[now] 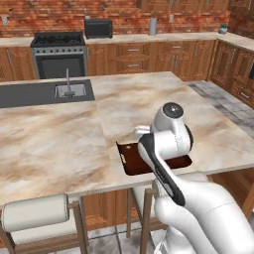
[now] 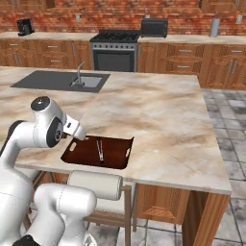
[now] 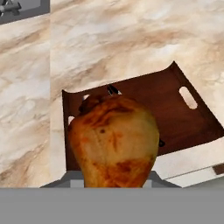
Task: Gather the onion and eggplant from the fridge and place them on a tray on the dining counter. Then gather the chicken drumstick and steak from the fridge and place them on the other tray.
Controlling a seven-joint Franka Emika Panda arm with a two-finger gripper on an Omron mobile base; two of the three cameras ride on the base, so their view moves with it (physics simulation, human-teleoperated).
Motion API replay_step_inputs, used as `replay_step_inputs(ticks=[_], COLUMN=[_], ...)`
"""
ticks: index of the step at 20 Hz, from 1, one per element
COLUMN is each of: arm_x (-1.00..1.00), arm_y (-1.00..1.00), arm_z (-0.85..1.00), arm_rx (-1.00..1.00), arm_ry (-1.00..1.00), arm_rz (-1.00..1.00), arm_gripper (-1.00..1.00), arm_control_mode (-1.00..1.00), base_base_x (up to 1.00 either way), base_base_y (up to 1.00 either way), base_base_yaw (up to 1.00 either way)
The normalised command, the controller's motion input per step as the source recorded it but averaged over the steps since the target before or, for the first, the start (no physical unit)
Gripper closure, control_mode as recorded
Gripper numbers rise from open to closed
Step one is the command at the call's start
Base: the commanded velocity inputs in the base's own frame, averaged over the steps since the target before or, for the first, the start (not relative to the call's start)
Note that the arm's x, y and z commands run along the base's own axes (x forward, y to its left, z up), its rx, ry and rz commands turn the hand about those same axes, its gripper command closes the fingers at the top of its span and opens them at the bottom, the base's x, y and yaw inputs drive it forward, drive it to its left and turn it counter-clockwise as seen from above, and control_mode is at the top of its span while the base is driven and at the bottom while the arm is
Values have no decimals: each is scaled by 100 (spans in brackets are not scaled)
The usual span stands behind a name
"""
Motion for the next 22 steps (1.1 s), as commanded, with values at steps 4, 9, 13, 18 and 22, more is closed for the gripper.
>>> replay_step_inputs(ticks=[4,9,13,18,22], arm_x=[33,22,33,46,40], arm_y=[3,0,4,15,14], arm_z=[-42,-46,-45,-50,-53], arm_rx=[0,0,0,0,0], arm_ry=[9,11,9,5,4], arm_rz=[0,0,0,0,0], arm_gripper=[100,100,100,100,100], arm_control_mode=[-100,-100,-100,-100,-100], base_base_x=[0,0,0,0,0], base_base_y=[0,0,0,0,0], base_base_yaw=[0,0,0,0,0])
